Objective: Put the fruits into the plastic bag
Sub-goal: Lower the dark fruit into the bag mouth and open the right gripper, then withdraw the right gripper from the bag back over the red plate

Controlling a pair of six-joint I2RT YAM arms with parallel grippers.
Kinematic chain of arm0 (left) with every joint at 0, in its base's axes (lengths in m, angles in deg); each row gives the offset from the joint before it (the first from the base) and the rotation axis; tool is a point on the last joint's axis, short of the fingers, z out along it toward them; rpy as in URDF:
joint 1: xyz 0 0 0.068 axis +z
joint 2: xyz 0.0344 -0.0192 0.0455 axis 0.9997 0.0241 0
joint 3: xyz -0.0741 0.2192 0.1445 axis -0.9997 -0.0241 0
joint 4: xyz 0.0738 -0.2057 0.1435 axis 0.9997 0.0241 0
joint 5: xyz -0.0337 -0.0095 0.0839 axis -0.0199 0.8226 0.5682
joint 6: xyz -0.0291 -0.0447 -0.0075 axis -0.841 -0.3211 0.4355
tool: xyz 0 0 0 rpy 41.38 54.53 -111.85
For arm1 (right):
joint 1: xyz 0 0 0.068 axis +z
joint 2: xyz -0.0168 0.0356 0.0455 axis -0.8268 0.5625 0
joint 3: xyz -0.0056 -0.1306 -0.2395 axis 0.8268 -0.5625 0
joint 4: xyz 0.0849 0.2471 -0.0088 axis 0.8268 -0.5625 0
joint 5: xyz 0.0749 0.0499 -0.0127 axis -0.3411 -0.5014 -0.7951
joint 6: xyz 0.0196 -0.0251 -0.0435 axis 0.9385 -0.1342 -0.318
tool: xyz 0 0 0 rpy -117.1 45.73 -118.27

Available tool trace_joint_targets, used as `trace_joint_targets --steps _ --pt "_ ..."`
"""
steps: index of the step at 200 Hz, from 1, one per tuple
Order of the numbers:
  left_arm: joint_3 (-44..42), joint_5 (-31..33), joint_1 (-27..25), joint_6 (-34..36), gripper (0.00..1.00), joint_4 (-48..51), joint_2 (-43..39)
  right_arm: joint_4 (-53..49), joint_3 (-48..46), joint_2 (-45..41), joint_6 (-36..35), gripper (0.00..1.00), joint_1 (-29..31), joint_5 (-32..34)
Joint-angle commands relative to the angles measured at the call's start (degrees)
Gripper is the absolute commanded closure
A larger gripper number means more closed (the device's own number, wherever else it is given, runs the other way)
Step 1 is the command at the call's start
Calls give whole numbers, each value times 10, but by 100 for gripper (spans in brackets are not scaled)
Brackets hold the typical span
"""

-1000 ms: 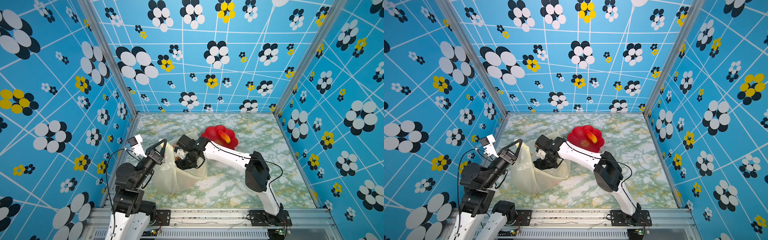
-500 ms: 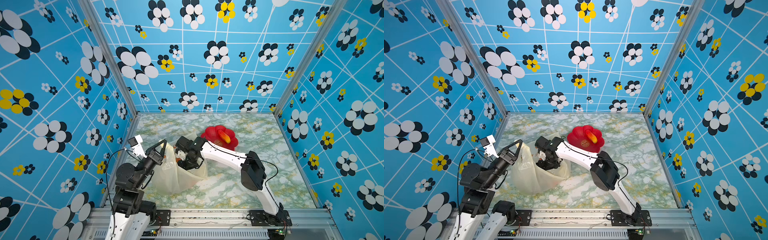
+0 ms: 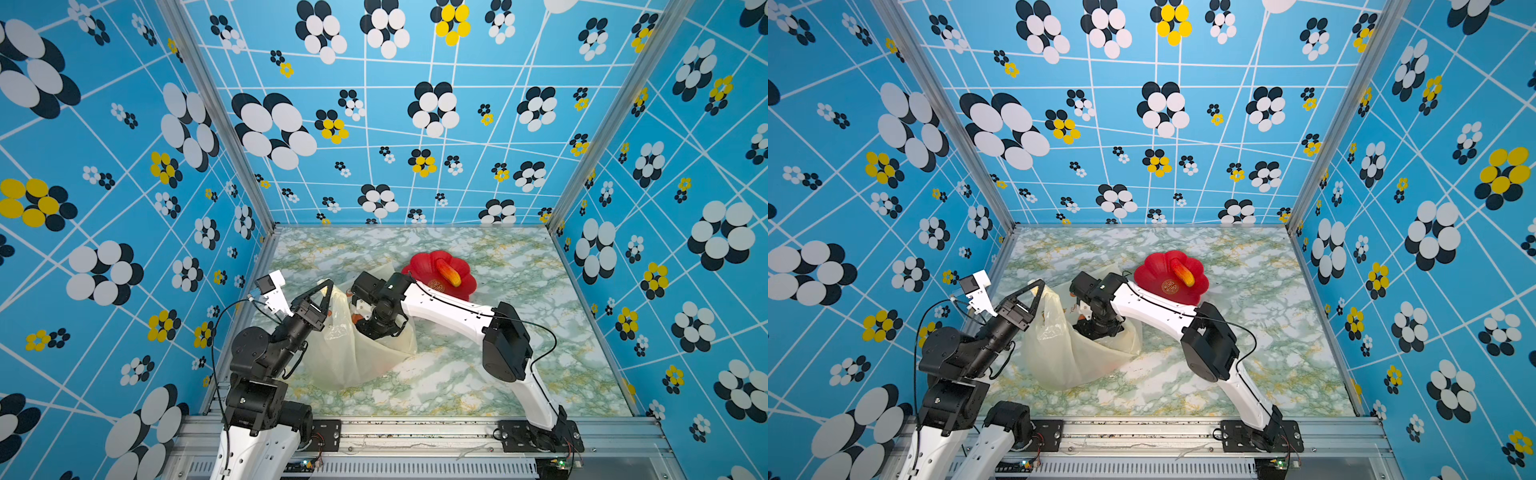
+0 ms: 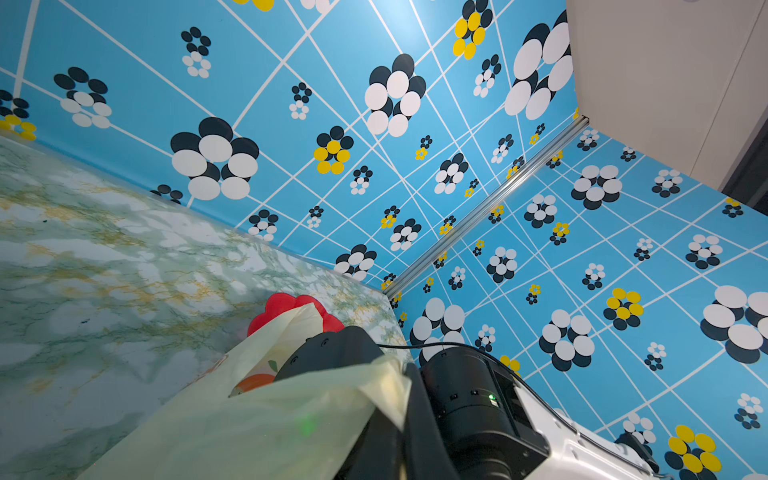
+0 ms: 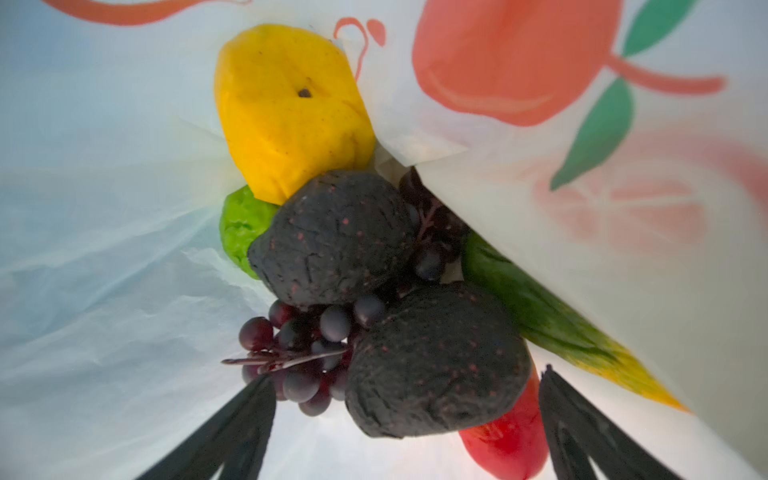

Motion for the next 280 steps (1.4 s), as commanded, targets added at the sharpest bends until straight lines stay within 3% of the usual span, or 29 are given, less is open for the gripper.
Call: trace_joint_targets --steps 1,86,139,160,186,233,264,280 --pt "10 2 3 13 100 6 -11 -50 14 -16 -11 1 -5 77" --pt "19 10 3 29 100 36 -27 -88 -21 -117 -12 1 -47 243" --pt "22 12 4 34 100 45 -32 -101 -12 -162 -13 1 -74 288" --pt "21 13 4 35 100 48 -33 -86 -9 -185 -12 1 -76 282" --pt "17 14 4 34 100 46 -34 -45 -14 -218 -10 1 -79 227" --pt "20 16 4 29 100 50 -31 97 -46 -318 -31 1 -83 140" --pt "27 15 4 25 100 57 -29 202 -100 -413 -66 1 -82 137" --pt "29 16 4 23 100 62 -31 245 -141 -467 -100 1 -84 176"
